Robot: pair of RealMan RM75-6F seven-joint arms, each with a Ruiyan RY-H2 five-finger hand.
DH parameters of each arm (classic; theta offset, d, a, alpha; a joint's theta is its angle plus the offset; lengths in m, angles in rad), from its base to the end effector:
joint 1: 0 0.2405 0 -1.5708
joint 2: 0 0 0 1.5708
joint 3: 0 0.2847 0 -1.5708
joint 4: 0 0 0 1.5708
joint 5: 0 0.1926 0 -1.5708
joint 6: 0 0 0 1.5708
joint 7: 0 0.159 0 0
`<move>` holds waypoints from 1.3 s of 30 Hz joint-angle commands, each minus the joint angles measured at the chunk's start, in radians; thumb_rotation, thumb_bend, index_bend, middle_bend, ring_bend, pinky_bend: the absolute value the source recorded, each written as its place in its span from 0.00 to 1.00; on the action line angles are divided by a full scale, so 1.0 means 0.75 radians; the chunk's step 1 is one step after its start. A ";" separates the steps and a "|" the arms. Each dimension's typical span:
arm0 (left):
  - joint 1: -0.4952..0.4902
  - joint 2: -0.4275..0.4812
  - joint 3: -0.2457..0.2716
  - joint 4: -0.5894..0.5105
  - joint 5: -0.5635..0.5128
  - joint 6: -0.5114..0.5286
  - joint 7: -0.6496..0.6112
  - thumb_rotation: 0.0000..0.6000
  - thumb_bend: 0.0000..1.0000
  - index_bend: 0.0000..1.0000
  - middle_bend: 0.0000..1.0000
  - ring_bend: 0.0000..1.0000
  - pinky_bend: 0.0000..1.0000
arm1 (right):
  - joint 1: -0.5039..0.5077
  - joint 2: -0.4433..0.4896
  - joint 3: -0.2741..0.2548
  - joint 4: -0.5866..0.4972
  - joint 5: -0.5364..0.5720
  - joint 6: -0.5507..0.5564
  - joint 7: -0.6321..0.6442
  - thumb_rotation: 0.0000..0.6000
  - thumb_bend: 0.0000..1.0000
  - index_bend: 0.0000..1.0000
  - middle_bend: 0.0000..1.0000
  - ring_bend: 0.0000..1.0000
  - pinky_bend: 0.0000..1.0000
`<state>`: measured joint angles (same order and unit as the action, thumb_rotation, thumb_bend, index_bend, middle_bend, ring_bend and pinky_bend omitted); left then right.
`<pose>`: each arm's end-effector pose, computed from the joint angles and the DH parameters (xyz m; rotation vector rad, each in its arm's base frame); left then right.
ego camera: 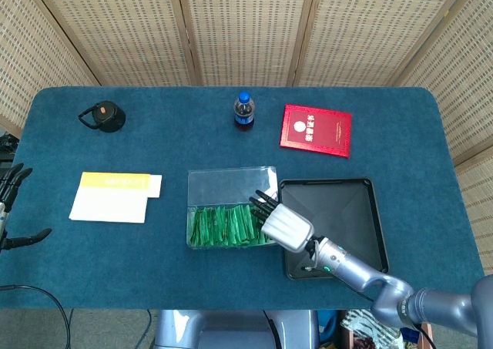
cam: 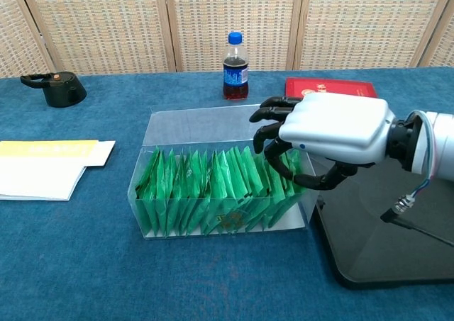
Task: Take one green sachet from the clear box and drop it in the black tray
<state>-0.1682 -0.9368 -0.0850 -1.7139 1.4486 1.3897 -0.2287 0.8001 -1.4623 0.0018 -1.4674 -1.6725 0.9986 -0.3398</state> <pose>-0.3083 0.2283 0.2343 -1.3624 -1.0300 -1.0291 -0.1330 -0.3286 -0.0037 2.3124 -0.2489 0.9645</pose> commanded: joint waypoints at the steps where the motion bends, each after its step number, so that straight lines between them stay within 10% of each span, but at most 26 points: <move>1: 0.000 -0.001 0.000 0.000 -0.001 -0.001 0.001 1.00 0.12 0.00 0.00 0.00 0.00 | -0.004 0.005 -0.003 0.003 -0.005 0.005 0.010 1.00 0.53 0.58 0.35 0.11 0.10; 39: -0.002 0.003 0.002 -0.005 0.000 -0.004 0.004 1.00 0.12 0.00 0.00 0.00 0.00 | -0.022 0.080 0.048 -0.090 -0.084 0.137 0.068 1.00 0.55 0.64 0.40 0.14 0.15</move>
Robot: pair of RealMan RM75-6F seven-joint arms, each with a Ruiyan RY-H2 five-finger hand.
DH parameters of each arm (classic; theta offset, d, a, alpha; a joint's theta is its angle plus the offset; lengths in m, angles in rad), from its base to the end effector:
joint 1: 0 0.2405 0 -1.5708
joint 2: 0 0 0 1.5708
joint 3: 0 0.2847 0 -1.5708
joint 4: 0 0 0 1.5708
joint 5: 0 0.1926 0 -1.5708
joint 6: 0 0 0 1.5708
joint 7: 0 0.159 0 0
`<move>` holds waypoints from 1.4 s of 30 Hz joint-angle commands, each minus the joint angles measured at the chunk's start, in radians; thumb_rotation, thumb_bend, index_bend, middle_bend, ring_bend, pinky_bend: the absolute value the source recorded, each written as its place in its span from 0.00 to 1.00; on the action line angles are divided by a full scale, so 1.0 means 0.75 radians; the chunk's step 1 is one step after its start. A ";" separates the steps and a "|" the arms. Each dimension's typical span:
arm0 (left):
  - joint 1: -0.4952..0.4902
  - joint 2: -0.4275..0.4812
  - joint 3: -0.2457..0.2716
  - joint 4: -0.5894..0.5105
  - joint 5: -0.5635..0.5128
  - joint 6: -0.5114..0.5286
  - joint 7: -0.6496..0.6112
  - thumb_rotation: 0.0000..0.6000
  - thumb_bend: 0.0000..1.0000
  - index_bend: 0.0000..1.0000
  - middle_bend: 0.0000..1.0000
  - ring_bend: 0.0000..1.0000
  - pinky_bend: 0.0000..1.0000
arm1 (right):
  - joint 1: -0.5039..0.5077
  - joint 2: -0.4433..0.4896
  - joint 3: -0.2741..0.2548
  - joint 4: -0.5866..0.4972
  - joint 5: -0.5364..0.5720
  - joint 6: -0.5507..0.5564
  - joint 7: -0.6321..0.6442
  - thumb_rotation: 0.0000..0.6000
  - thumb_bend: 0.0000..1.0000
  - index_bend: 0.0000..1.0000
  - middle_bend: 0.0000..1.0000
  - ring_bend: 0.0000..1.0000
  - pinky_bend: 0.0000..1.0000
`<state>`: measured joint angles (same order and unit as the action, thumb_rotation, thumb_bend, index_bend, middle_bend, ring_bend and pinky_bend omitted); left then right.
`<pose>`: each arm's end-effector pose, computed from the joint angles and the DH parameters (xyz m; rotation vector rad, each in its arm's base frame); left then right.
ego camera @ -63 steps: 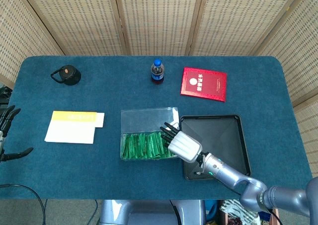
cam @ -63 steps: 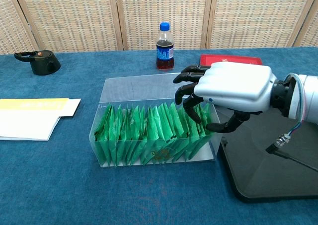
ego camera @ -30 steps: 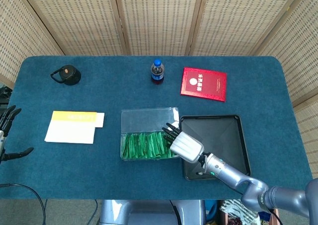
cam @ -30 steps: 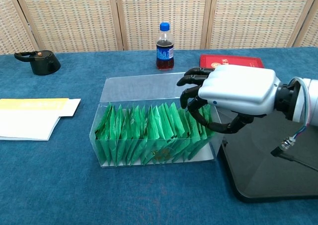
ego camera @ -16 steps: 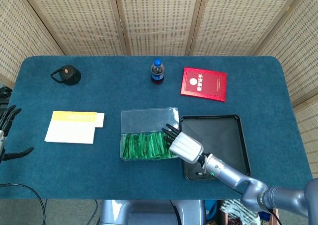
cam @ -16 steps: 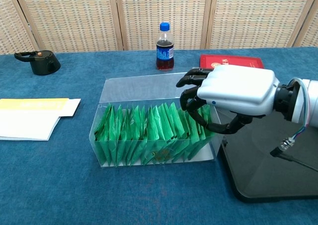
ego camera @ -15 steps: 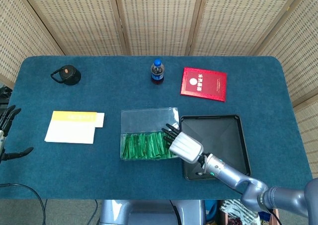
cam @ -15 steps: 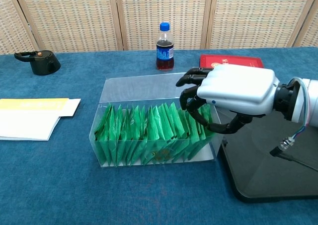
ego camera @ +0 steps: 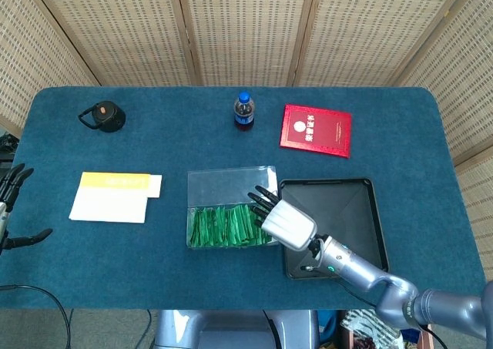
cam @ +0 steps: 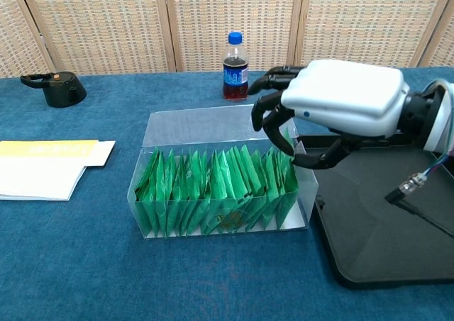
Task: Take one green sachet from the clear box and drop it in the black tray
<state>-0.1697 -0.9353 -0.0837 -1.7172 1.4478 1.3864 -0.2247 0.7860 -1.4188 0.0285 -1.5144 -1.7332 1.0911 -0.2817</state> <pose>-0.3079 0.2284 0.2338 -1.3659 -1.0314 -1.0249 -0.1177 -0.3255 0.0227 2.2472 -0.2387 1.1203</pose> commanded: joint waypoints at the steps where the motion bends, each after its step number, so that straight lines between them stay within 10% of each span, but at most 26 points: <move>1: 0.000 0.001 0.001 -0.001 0.003 0.000 -0.003 1.00 0.12 0.00 0.00 0.00 0.00 | -0.004 0.031 0.016 -0.038 -0.004 0.018 -0.014 1.00 0.55 0.64 0.40 0.14 0.15; 29: 0.011 0.018 0.007 -0.008 0.021 0.019 -0.037 1.00 0.12 0.00 0.00 0.00 0.00 | -0.062 0.335 0.141 -0.308 0.018 0.132 -0.103 1.00 0.55 0.65 0.41 0.14 0.17; 42: 0.012 0.014 0.008 -0.016 0.019 0.021 -0.018 1.00 0.12 0.00 0.00 0.00 0.00 | -0.219 0.419 0.057 -0.091 0.045 0.234 0.094 1.00 0.55 0.65 0.41 0.14 0.17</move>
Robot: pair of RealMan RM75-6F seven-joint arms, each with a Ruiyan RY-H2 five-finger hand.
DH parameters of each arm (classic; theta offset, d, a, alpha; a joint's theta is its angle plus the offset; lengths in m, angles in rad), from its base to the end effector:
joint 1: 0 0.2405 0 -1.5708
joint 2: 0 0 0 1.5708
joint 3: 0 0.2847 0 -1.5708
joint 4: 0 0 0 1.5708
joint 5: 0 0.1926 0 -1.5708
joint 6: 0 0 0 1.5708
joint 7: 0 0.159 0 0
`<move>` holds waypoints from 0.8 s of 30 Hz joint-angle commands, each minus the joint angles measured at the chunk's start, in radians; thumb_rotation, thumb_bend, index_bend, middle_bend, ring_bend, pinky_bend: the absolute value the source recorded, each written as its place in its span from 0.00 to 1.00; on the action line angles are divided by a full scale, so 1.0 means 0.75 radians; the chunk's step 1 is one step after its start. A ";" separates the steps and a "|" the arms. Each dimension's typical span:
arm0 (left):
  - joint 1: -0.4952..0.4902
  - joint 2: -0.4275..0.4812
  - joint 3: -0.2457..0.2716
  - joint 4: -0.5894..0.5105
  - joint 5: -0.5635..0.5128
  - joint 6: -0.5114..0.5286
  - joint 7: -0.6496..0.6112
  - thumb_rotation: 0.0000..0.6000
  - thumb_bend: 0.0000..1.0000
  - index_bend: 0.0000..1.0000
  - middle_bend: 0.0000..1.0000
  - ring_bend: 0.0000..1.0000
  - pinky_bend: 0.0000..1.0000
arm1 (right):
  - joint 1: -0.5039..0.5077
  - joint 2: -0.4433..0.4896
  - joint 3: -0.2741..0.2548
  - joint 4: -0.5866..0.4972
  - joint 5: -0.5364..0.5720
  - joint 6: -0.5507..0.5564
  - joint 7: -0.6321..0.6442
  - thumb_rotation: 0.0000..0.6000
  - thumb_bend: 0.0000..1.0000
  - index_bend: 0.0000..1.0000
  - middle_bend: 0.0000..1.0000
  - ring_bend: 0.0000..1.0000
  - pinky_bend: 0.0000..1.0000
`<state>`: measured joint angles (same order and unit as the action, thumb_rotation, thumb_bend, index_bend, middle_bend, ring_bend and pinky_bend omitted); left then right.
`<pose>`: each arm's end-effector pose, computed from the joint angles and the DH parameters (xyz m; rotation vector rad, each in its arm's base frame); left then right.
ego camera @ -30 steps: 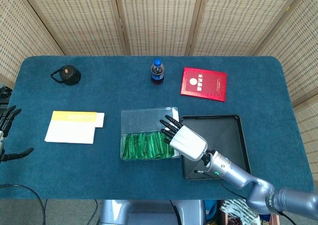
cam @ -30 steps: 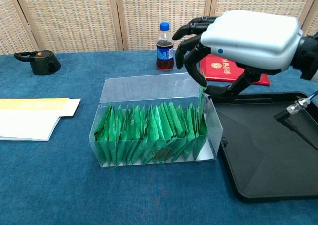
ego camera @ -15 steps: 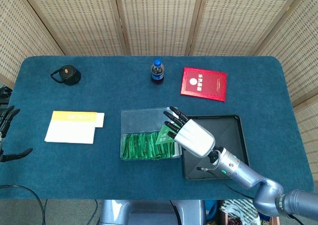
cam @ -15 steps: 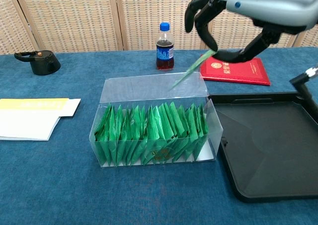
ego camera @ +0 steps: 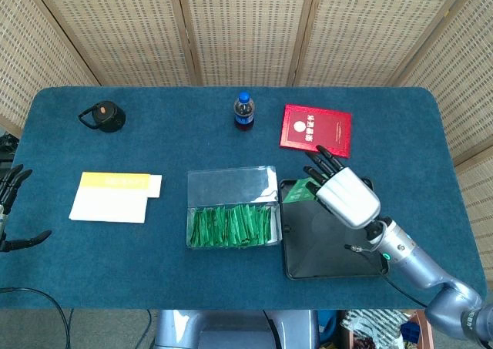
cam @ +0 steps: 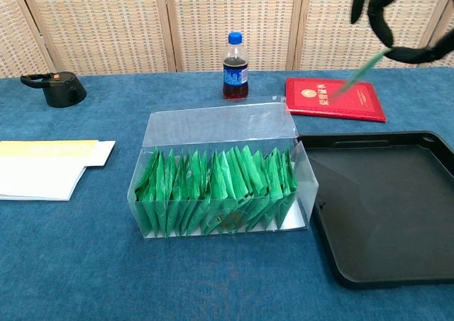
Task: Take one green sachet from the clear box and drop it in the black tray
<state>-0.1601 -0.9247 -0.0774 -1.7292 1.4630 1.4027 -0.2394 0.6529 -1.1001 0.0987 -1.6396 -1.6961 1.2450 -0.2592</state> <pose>-0.3055 0.2239 0.2363 -1.3644 -1.0359 -1.0416 -0.1529 -0.3341 0.1523 1.9658 -0.2025 1.0717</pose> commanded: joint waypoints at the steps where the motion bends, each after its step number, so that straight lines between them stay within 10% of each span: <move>1: -0.001 -0.001 0.000 0.000 -0.001 -0.002 0.003 1.00 0.12 0.00 0.00 0.00 0.00 | -0.048 -0.012 -0.043 0.094 -0.006 0.032 0.076 1.00 0.55 0.65 0.41 0.14 0.17; 20: 0.000 -0.010 0.004 -0.010 -0.001 -0.001 0.034 1.00 0.12 0.00 0.00 0.00 0.00 | -0.161 -0.188 -0.155 0.416 -0.061 0.097 0.267 1.00 0.55 0.64 0.40 0.15 0.18; 24: 0.001 -0.009 0.004 -0.010 0.000 0.000 0.033 1.00 0.12 0.00 0.00 0.00 0.00 | -0.164 -0.180 -0.171 0.417 -0.096 0.111 0.275 1.00 0.42 0.23 0.12 0.12 0.18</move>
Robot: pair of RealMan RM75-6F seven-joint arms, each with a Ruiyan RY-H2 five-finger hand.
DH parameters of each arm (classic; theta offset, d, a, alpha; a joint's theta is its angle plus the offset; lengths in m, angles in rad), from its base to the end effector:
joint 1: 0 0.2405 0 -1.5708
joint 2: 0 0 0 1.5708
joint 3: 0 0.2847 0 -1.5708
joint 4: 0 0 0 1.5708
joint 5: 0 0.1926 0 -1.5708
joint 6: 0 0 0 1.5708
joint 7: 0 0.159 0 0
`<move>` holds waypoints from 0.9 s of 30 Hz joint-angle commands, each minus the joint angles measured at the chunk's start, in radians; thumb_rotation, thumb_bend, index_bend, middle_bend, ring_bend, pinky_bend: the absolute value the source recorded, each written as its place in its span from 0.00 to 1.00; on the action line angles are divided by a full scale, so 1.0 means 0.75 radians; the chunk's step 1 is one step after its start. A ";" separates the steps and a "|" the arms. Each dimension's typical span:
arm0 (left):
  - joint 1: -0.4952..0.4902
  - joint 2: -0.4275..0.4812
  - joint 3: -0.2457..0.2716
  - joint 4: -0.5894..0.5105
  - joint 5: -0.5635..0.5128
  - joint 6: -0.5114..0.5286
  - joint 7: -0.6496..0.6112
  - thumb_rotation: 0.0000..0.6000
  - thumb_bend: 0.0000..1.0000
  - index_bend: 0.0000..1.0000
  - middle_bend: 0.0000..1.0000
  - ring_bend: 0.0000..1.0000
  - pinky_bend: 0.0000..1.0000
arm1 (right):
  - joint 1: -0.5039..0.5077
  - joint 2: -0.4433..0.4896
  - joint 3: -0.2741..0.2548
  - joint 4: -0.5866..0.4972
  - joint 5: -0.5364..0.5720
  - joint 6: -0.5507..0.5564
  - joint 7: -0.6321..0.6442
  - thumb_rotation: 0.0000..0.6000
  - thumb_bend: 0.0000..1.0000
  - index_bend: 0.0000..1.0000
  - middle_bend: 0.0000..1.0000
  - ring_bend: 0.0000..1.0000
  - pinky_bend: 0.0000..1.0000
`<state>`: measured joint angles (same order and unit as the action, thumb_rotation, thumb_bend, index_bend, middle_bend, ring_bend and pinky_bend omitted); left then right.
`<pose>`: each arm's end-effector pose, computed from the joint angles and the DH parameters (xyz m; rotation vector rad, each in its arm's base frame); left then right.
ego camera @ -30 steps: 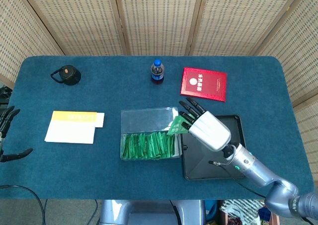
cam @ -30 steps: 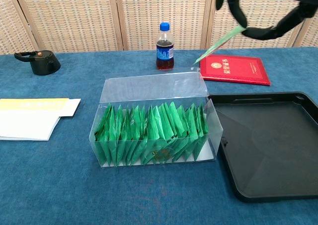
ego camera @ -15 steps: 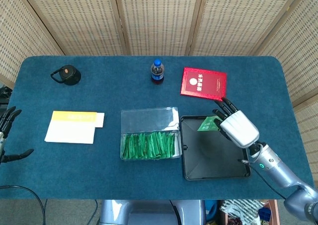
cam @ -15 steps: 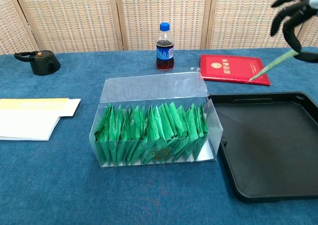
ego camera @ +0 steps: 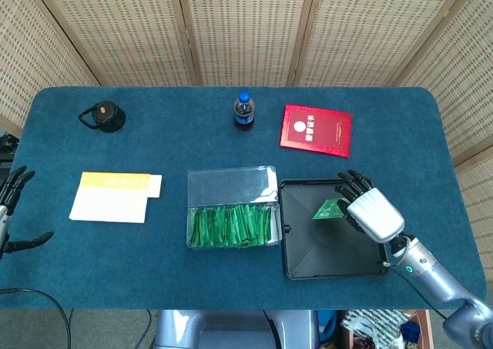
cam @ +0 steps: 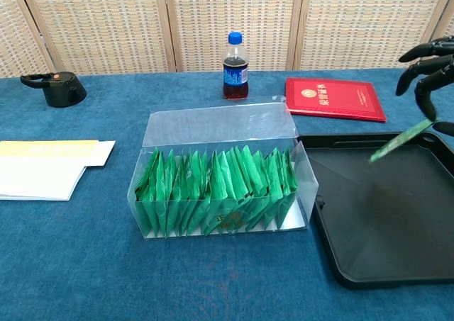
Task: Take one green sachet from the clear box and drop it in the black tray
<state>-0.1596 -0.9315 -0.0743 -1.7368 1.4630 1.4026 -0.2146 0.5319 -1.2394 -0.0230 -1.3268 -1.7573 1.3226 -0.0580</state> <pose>-0.3046 0.2229 0.2327 -1.3716 -1.0311 -1.0306 -0.2469 -0.3148 0.1200 1.9921 -0.3777 0.9654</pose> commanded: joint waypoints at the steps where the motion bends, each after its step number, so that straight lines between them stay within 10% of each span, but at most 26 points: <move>1: 0.001 0.001 0.000 0.000 0.000 0.002 -0.002 1.00 0.12 0.00 0.00 0.00 0.00 | -0.011 0.013 -0.009 -0.013 -0.013 0.016 0.003 1.00 0.36 0.16 0.07 0.10 0.18; 17: 0.008 0.001 0.003 0.001 0.024 0.024 0.006 1.00 0.12 0.00 0.00 0.00 0.00 | -0.311 0.132 0.016 -0.304 0.140 0.345 -0.083 1.00 0.01 0.00 0.00 0.00 0.00; 27: 0.045 -0.005 0.011 -0.012 0.059 0.107 0.062 1.00 0.12 0.00 0.00 0.00 0.00 | -0.463 0.073 0.064 -0.314 0.249 0.473 -0.072 1.00 0.00 0.00 0.00 0.00 0.00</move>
<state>-0.1284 -0.9354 -0.0672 -1.7432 1.5038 1.4797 -0.1702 0.1919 -1.1784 0.0202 -1.5670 -1.5739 1.6715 -0.1185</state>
